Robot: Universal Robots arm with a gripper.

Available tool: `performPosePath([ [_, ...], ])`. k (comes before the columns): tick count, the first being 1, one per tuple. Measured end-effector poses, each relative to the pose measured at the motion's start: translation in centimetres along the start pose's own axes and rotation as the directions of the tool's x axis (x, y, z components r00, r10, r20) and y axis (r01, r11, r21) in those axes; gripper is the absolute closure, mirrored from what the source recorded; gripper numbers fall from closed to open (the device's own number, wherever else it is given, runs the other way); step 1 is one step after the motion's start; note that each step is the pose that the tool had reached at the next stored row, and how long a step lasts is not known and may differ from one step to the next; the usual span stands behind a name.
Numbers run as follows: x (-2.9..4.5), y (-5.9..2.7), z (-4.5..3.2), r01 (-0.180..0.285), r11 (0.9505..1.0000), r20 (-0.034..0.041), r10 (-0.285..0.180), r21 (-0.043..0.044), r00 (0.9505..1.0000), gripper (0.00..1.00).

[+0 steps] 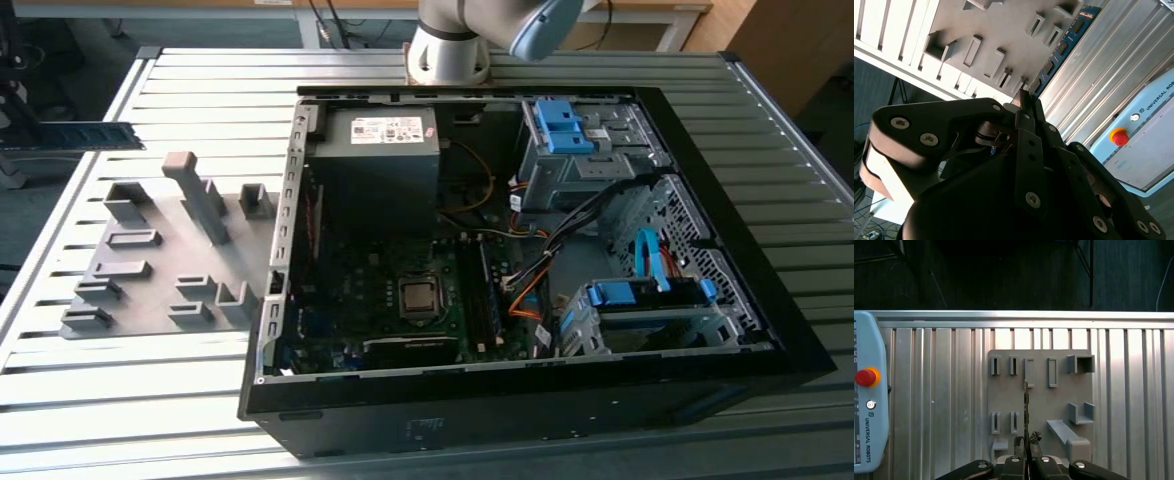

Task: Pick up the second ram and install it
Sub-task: 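Pick up the second ram and move it above second insertion slot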

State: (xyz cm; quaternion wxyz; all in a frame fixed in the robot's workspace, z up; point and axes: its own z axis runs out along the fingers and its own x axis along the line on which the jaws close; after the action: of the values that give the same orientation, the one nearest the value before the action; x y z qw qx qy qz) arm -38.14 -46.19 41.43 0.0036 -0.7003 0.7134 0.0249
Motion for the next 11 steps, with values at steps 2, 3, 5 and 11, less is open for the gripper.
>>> performPosePath([
  [2, 0.00, -0.17, 0.00, 0.000, 1.0000, 0.0000, 0.000, 0.0000, 1.0000, 0.86],
  [3, -0.01, -0.27, -0.01, 0.000, 1.0000, 0.0000, 0.000, 0.0000, 1.0000, 0.86],
  [5, -0.01, -0.46, -0.01, 0.000, 1.0000, 0.0000, 0.000, 0.0000, 1.0000, 0.86],
  [11, -0.02, -0.82, -0.02, 0.000, 1.0000, 0.0000, 0.000, 0.0000, 1.0000, 0.86],
])
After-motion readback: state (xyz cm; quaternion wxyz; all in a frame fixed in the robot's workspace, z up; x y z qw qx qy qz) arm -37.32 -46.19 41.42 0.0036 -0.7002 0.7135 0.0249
